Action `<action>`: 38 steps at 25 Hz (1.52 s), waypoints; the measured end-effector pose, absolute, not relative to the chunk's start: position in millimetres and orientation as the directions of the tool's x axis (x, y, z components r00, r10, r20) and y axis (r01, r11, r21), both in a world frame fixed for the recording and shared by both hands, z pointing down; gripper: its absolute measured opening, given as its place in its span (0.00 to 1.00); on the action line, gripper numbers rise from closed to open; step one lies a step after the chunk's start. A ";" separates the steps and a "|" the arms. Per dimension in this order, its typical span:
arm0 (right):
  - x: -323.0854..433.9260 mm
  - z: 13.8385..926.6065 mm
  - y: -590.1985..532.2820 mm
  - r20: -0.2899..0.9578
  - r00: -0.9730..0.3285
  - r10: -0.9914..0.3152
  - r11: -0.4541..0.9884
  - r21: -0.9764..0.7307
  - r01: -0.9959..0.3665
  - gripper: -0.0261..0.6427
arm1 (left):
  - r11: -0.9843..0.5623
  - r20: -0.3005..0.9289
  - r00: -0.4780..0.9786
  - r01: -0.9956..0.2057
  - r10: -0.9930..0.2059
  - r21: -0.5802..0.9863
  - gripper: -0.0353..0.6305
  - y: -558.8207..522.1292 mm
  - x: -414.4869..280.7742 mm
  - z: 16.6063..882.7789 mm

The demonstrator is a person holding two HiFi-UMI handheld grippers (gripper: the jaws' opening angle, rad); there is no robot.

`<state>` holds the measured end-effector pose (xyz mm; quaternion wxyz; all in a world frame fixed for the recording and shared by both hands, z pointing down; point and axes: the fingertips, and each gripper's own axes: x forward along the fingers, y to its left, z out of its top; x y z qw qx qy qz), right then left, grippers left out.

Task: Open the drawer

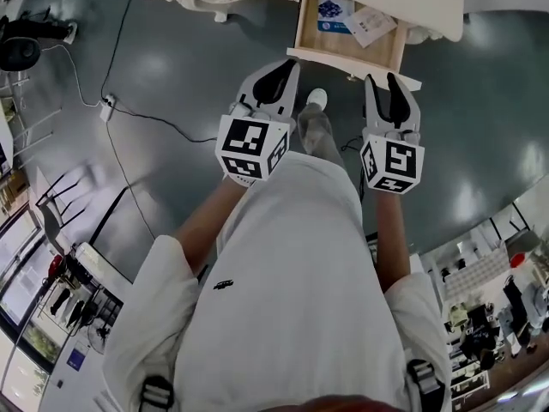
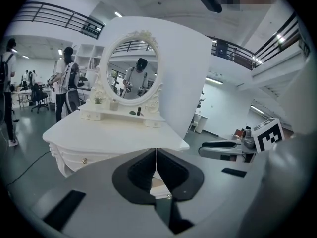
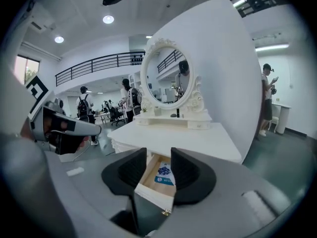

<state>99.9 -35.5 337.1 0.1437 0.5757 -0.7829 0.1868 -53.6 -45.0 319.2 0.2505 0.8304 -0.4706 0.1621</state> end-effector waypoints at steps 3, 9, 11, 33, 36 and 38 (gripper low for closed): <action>100.8 319.9 -37.0 0.410 -0.295 -0.863 0.271 -0.115 -0.956 0.25 | -0.434 0.490 0.501 -0.865 -0.714 0.251 0.07 -45.9 -57.3 309.2; 106.6 288.1 -38.1 0.347 -0.275 -0.897 0.259 -0.093 -0.961 0.12 | -0.427 0.451 0.489 -0.872 -0.747 0.238 0.07 -46.9 -66.0 287.8; 109.3 276.3 -39.7 0.329 -0.272 -0.904 0.258 -0.087 -0.962 0.09 | -0.426 0.435 0.482 -0.876 -0.760 0.227 0.07 -48.2 -67.6 278.3; 127.2 182.6 -41.4 0.189 -0.304 -0.934 0.303 -0.037 -0.952 0.06 | -0.442 0.281 0.477 -0.879 -0.833 0.181 0.07 -43.0 -81.7 198.2; 131.0 167.9 -40.8 0.156 -0.297 -0.942 0.296 -0.030 -0.955 0.06 | -0.433 0.276 0.467 -0.884 -0.840 0.177 0.07 -43.3 -85.8 194.8; 134.5 157.6 -39.1 0.120 -0.289 -0.950 0.288 -0.025 -0.957 0.06 | -0.428 0.269 0.463 -0.886 -0.845 0.179 0.07 -44.4 -87.4 192.3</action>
